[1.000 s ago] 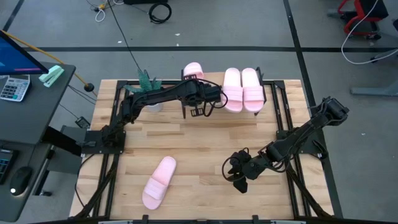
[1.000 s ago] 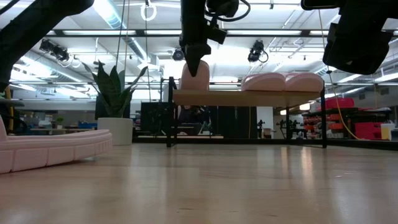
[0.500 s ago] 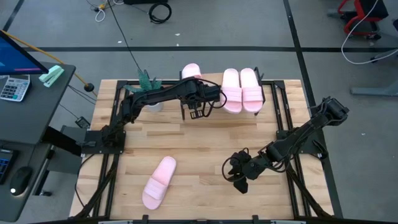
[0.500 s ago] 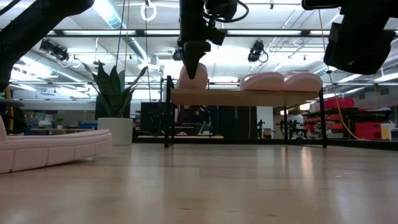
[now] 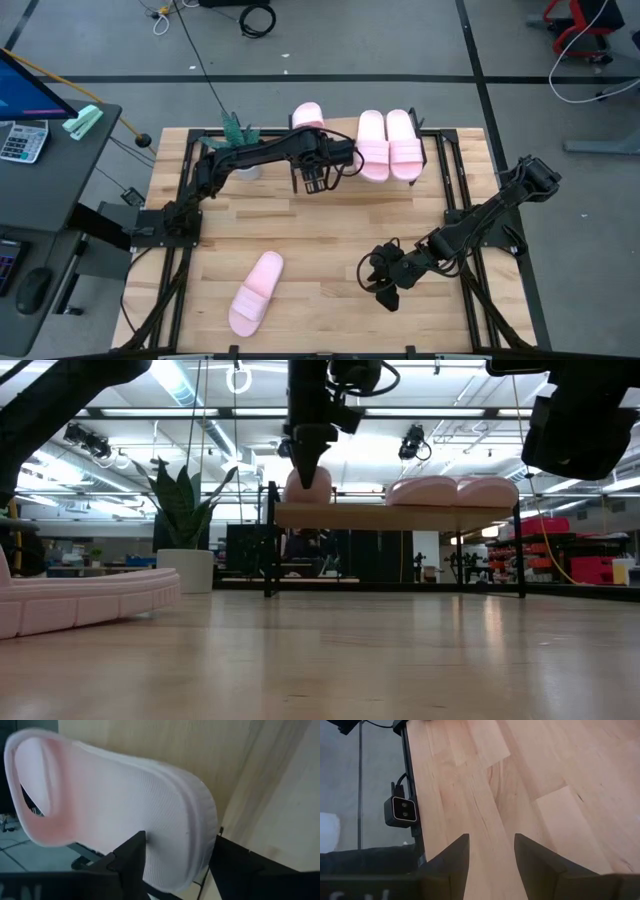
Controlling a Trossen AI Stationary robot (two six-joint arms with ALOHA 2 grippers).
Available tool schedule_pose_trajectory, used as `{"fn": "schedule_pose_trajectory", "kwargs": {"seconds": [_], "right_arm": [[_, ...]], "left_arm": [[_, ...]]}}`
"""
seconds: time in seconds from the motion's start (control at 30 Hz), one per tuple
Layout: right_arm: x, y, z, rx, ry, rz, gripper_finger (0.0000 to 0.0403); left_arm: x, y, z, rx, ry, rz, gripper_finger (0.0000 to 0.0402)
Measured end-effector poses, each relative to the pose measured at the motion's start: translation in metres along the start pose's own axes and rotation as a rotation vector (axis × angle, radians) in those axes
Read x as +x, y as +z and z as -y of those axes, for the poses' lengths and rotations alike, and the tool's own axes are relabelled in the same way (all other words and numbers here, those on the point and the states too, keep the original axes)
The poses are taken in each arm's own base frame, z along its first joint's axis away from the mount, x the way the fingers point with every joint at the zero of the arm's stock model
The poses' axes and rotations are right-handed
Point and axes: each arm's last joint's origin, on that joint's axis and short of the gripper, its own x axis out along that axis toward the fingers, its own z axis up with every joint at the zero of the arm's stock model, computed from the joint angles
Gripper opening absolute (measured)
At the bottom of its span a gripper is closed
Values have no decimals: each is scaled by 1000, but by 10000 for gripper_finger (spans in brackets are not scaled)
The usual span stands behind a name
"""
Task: Pick and place slides into the shelf
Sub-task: Put the pink slipper on the shelf
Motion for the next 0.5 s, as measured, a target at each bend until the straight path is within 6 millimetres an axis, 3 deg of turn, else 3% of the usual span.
{"fn": "schedule_pose_trajectory", "kwargs": {"seconds": [0.23, 0.5], "right_arm": [[0, 0, 0, -4, 1, -2, 162], [0, 0, 0, -8, 0, -2, 162]], "left_arm": [[-1, -3, 2, -10, -6, -26, 219], [-4, -3, 8, -6, -56, -24, 200]]}}
